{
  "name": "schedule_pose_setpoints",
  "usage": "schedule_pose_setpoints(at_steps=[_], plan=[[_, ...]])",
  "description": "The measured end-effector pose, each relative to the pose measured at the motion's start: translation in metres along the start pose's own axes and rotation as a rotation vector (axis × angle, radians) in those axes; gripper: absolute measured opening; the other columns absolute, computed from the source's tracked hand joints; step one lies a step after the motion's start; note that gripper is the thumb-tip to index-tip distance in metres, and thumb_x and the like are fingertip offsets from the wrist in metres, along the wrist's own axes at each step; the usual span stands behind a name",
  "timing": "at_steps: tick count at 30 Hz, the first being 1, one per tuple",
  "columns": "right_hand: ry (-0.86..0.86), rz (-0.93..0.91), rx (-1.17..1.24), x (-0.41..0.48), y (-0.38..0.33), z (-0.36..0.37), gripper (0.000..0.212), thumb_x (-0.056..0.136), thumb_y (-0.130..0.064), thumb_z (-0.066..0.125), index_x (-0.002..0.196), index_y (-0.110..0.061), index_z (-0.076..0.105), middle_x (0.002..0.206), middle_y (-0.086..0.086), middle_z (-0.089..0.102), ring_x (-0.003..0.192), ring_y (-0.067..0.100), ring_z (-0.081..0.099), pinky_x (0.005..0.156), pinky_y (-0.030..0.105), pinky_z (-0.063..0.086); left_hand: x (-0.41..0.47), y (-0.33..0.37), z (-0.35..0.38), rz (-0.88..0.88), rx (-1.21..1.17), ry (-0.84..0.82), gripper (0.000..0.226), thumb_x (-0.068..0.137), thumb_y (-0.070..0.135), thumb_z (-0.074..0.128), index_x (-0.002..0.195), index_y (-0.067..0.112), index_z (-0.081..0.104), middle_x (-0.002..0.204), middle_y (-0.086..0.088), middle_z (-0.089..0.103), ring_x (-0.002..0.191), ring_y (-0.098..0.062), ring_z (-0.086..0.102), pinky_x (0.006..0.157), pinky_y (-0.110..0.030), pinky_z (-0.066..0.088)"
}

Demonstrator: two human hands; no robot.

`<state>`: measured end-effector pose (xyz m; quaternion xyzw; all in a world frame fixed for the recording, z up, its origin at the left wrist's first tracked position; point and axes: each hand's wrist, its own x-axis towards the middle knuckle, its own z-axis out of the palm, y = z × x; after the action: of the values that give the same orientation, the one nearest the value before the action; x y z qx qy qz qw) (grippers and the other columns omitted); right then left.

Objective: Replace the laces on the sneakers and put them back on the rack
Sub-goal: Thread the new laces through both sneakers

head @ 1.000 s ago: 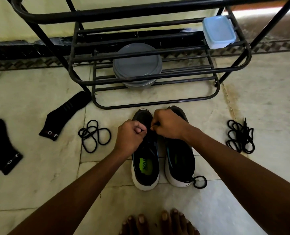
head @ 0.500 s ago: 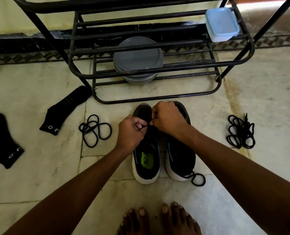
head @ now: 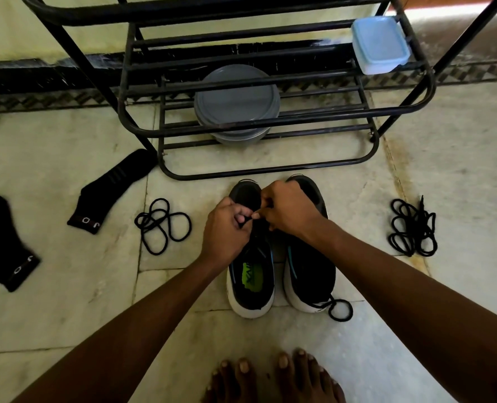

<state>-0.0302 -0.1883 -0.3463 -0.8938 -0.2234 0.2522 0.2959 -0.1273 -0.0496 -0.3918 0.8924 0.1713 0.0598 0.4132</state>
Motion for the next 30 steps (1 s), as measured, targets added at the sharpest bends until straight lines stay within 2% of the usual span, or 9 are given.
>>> schedule_pose_setpoints(at_steps=[5, 7, 10, 16, 21, 23, 25, 27, 30], plan=[[0.012, -0.048, -0.058, 0.008, 0.009, -0.003, 0.022, 0.095, -0.025, 0.07, 0.075, -0.026, 0.062, 0.085, 0.004, 0.069, 0.063, 0.01, 0.067, 0.065, 0.027, 0.056, 0.005, -0.005, 0.001, 0.036, 0.015, -0.075, 0.012, 0.086, 0.002, 0.073, 0.085, 0.014, 0.071, 0.087, 0.004, 0.05, 0.068, -0.003, 0.052, 0.067, -0.034, 0.053], [0.086, -0.083, -0.086, 0.01, 0.007, -0.003, 0.02, 0.096, -0.022, 0.067, 0.078, -0.023, 0.059, 0.086, 0.0, 0.066, 0.069, 0.001, 0.06, 0.066, 0.027, 0.048, 0.005, -0.007, -0.002, 0.062, 0.001, -0.119, 0.016, 0.087, -0.001, 0.069, 0.085, 0.015, 0.067, 0.089, 0.004, 0.049, 0.072, -0.001, 0.051, 0.068, -0.026, 0.047], [0.187, -0.169, -0.029, 0.011, 0.0, -0.003, 0.018, 0.097, -0.017, 0.066, 0.083, -0.012, 0.056, 0.087, 0.002, 0.062, 0.078, 0.013, 0.058, 0.07, 0.03, 0.045, 0.004, -0.008, -0.009, 0.062, -0.147, -0.163, 0.014, 0.092, 0.002, 0.067, 0.087, 0.014, 0.062, 0.092, -0.002, 0.051, 0.076, -0.002, 0.049, 0.073, -0.017, 0.041], [-0.045, -0.088, 0.583, 0.019, -0.001, 0.005, 0.012, 0.107, -0.014, 0.049, 0.099, -0.005, 0.05, 0.094, 0.016, 0.075, 0.082, 0.024, 0.075, 0.069, 0.024, 0.057, 0.0, -0.01, -0.021, -0.145, -0.494, -0.205, 0.015, 0.103, 0.0, 0.052, 0.093, 0.012, 0.054, 0.085, -0.008, 0.061, 0.072, -0.014, 0.06, 0.066, -0.027, 0.051], [-0.139, -0.057, 0.667, 0.029, 0.0, 0.003, 0.012, 0.107, -0.012, 0.047, 0.096, -0.007, 0.048, 0.097, 0.025, 0.074, 0.087, 0.032, 0.075, 0.074, 0.025, 0.059, -0.008, 0.001, -0.039, -0.293, -0.988, -0.151, 0.021, 0.105, -0.002, 0.044, 0.092, 0.014, 0.048, 0.114, -0.016, 0.07, 0.112, -0.027, 0.067, 0.099, -0.035, 0.05], [-0.152, -0.07, 0.658, 0.03, 0.002, 0.005, 0.012, 0.107, -0.011, 0.049, 0.095, -0.008, 0.049, 0.096, 0.024, 0.074, 0.087, 0.033, 0.075, 0.076, 0.028, 0.06, -0.014, 0.008, -0.048, -0.326, -1.103, -0.124, 0.021, 0.106, 0.0, 0.04, 0.092, 0.016, 0.046, 0.105, -0.016, 0.071, 0.119, -0.031, 0.066, 0.108, -0.039, 0.046], [-0.157, -0.081, 0.664, 0.03, 0.005, 0.007, 0.012, 0.107, -0.011, 0.049, 0.095, -0.008, 0.051, 0.095, 0.022, 0.074, 0.087, 0.031, 0.075, 0.079, 0.03, 0.061, -0.018, 0.015, -0.061, -0.36, -1.187, -0.038, 0.022, 0.107, 0.001, 0.038, 0.092, 0.015, 0.047, 0.078, -0.009, 0.061, 0.091, -0.029, 0.07, 0.1, -0.041, 0.053], [-0.162, -0.088, 0.667, 0.03, 0.007, 0.008, 0.012, 0.106, -0.011, 0.049, 0.095, -0.008, 0.052, 0.095, 0.021, 0.074, 0.088, 0.031, 0.075, 0.08, 0.03, 0.06, -0.018, 0.018, -0.076, -0.399, -1.165, 0.121, 0.028, 0.106, -0.002, 0.034, 0.088, 0.015, 0.046, 0.066, -0.003, 0.045, 0.061, -0.019, 0.051, 0.072, -0.036, 0.056], [-0.164, -0.101, 0.647, 0.031, 0.007, 0.008, 0.013, 0.106, -0.011, 0.05, 0.094, -0.009, 0.052, 0.096, 0.021, 0.074, 0.088, 0.03, 0.075, 0.08, 0.029, 0.06, -0.02, 0.01, -0.1, -0.251, -0.668, 0.342, 0.023, 0.104, 0.002, 0.042, 0.09, 0.019, 0.047, 0.066, 0.0, 0.048, 0.055, -0.013, 0.042, 0.054, -0.032, 0.038]])
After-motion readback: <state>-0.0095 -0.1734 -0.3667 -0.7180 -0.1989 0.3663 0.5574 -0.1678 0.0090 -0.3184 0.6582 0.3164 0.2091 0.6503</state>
